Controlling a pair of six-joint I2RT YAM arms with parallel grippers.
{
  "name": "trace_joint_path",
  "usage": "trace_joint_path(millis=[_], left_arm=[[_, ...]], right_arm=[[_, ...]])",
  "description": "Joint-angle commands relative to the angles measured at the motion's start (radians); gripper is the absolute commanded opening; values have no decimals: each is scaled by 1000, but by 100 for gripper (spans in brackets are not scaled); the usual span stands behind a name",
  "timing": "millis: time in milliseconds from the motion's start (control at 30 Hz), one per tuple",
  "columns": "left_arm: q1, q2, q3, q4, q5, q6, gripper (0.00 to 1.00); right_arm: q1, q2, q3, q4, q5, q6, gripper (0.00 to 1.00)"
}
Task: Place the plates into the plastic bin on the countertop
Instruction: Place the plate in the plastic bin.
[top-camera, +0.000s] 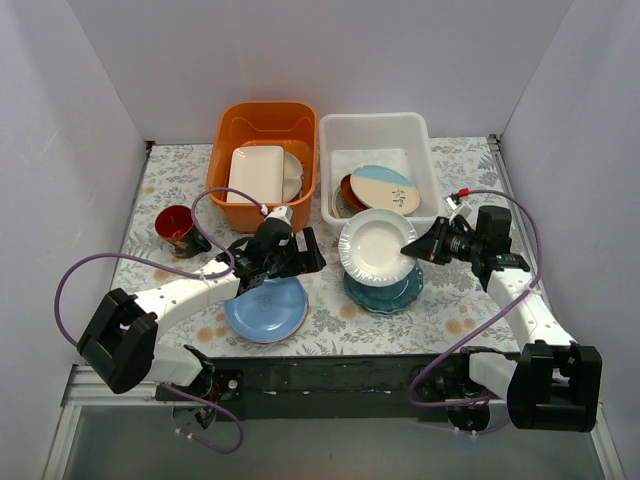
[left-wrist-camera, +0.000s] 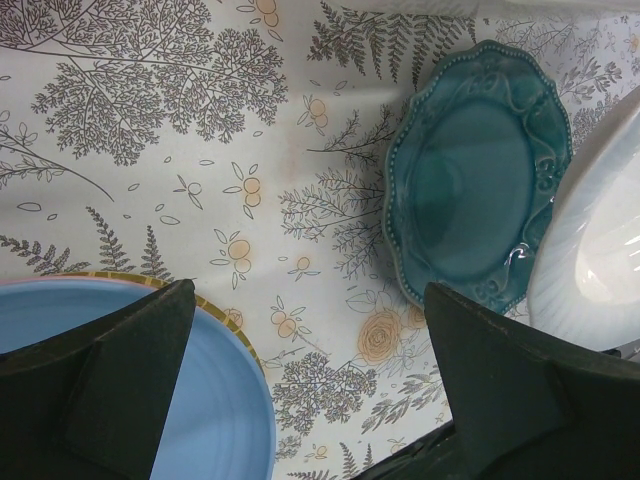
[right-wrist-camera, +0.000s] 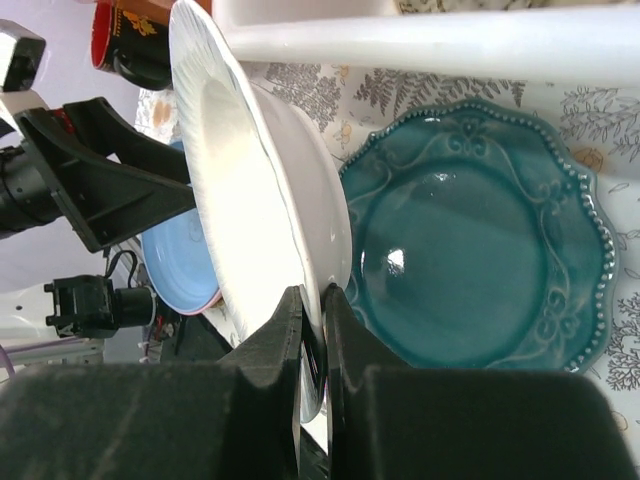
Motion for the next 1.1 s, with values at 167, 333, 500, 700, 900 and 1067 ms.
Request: trace_joint_path(millis=[167, 333, 500, 700, 900, 1067], left_arm=[[-4, -16, 34, 8, 3, 19, 98], [-4, -26, 34, 5, 2, 18, 98], [-4, -24, 34, 2, -3, 19, 98], [-5, -26, 31, 2, -6, 19, 98], [-4, -29, 32, -1, -7, 19, 98], [-4, -29, 34, -3, -13, 19, 98]], right_arm=[[3, 53, 185, 110, -85, 72, 1], [3, 88, 245, 143, -85, 99, 1], [3, 126, 302, 174, -88, 126, 1], [3, 165, 357, 229, -91, 175, 1], [3, 198, 395, 242, -94, 185, 1], [3, 220, 418, 246, -89, 185, 1]])
